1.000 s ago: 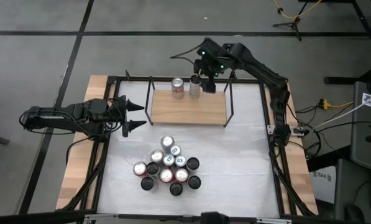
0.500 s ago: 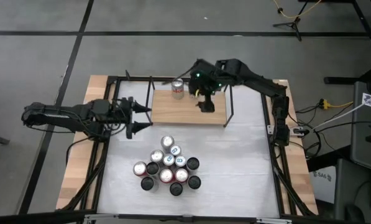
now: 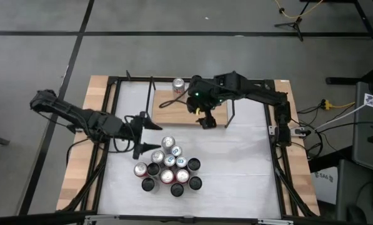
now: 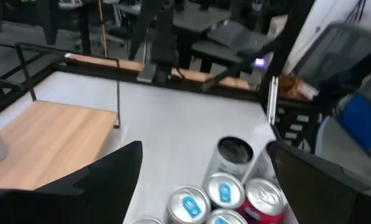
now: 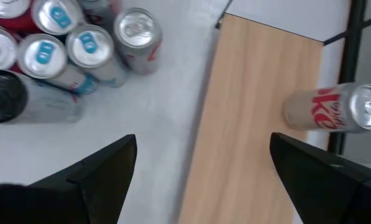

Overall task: Place canned beverage on shelf
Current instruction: Put the white yellow soda can onto the shelf aligned with the other white yellow soda can

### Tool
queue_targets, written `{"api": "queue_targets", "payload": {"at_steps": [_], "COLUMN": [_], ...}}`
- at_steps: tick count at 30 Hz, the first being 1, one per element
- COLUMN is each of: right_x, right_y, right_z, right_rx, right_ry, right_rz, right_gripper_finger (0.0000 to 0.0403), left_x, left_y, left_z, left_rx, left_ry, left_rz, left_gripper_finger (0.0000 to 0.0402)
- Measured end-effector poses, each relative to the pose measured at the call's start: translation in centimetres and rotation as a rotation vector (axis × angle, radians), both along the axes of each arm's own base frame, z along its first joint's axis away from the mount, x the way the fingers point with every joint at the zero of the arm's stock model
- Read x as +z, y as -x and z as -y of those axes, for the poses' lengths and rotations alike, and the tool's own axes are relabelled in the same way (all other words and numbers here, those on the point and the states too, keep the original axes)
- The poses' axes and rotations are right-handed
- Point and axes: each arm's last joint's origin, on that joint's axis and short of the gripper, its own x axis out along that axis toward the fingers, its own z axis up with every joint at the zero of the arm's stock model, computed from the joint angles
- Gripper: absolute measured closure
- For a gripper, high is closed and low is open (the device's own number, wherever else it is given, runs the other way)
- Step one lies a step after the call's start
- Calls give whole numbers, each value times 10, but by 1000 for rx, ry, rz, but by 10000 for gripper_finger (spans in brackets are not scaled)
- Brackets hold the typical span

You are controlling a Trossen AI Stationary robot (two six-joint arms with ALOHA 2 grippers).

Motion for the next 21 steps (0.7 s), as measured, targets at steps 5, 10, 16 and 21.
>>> {"api": "queue_targets", "payload": {"at_steps": [5, 10, 16, 21], "right_x": [-1, -2, -3, -3], "right_y": [1, 4, 5, 5], "right_z": [-13, -20, -24, -24], "right_rx": [24, 45, 45, 46], "right_ry": [-6, -7, -15, -21], "right_rz": [-17, -52, -69, -71], "right_gripper_finger": [40, 40, 40, 40], "left_x": [8, 4, -2, -5], "left_y": [-8, -15, -15, -12], "left_z": [26, 54, 81, 89], "left_rx": [8, 3, -16, -3], "left_ry": [39, 109, 185, 226], "left_rz": [-147, -314, -436, -447], "left_gripper_finger": [53, 53, 53, 53]}}
